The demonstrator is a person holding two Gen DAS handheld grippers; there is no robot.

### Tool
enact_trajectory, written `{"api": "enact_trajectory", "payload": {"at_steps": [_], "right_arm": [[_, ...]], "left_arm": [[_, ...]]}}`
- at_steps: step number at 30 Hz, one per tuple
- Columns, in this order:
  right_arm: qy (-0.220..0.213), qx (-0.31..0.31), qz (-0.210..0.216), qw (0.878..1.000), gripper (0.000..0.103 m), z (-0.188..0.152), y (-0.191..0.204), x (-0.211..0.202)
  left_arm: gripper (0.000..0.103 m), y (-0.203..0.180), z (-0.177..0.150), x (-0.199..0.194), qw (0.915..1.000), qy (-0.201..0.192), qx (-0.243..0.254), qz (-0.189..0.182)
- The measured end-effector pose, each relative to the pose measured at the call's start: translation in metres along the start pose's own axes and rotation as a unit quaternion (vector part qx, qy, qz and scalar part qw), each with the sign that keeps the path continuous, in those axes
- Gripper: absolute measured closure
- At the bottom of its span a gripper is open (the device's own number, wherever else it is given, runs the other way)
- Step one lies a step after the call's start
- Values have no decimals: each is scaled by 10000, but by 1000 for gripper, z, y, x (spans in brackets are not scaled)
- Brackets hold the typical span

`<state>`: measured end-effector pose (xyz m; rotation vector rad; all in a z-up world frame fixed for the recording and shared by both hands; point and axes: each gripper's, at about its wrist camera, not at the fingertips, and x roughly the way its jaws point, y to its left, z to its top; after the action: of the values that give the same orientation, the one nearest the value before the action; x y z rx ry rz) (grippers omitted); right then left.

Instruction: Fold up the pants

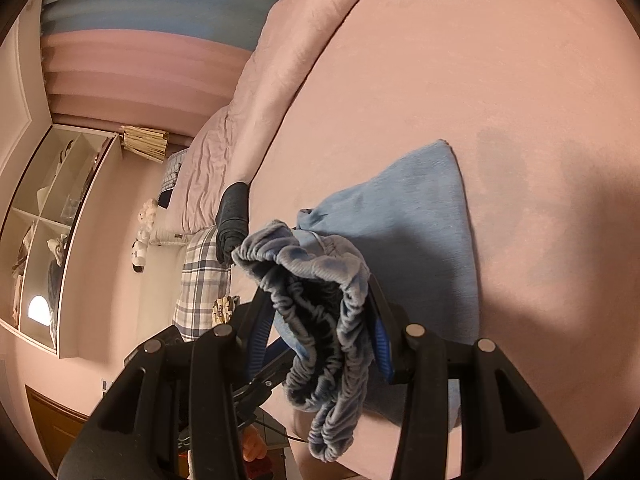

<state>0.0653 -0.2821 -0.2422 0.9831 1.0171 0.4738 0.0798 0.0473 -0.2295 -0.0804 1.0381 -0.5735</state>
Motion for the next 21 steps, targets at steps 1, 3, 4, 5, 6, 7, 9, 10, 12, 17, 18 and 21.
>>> {"api": "enact_trajectory", "payload": {"at_steps": [1,3,4,5,6,7,9,10,12,17,18,21], "right_arm": [[3,18,-3,10000,59,0,-2,0],[8,61,-16,10000,59,0,-5,1],[10,84,-34,10000,59,0,-6,1],[12,104,-80,9999,59,1,-8,1],[12,119,-157,9998,58,1,-10,1],[5,126,-206,9997,57,0,-10,2],[2,82,-353,9993,54,0,-11,1],[-19,52,-452,9990,53,0,-11,0],[-84,-7,-653,9978,52,0,-11,-3],[-192,-256,-905,9954,50,-2,-6,-7],[-232,-322,-975,9944,50,-3,-4,-8],[-429,-578,-1225,9899,49,-3,5,-16]], "left_arm": [[66,-1,-1,1,10000,9,6,8],[66,-2,-1,4,10000,38,26,33],[66,-3,-1,5,10000,64,41,47],[66,-3,-1,7,9999,90,56,67],[66,-4,-2,9,9999,118,74,88],[66,-4,-2,11,9998,153,95,121],[66,-6,0,15,9996,187,136,157],[66,-8,2,17,9995,202,166,179],[66,-10,3,19,9993,217,203,207],[61,-14,4,25,9989,257,300,260],[61,-15,5,26,9987,261,325,281],[61,-18,5,29,9985,273,351,311]]}}
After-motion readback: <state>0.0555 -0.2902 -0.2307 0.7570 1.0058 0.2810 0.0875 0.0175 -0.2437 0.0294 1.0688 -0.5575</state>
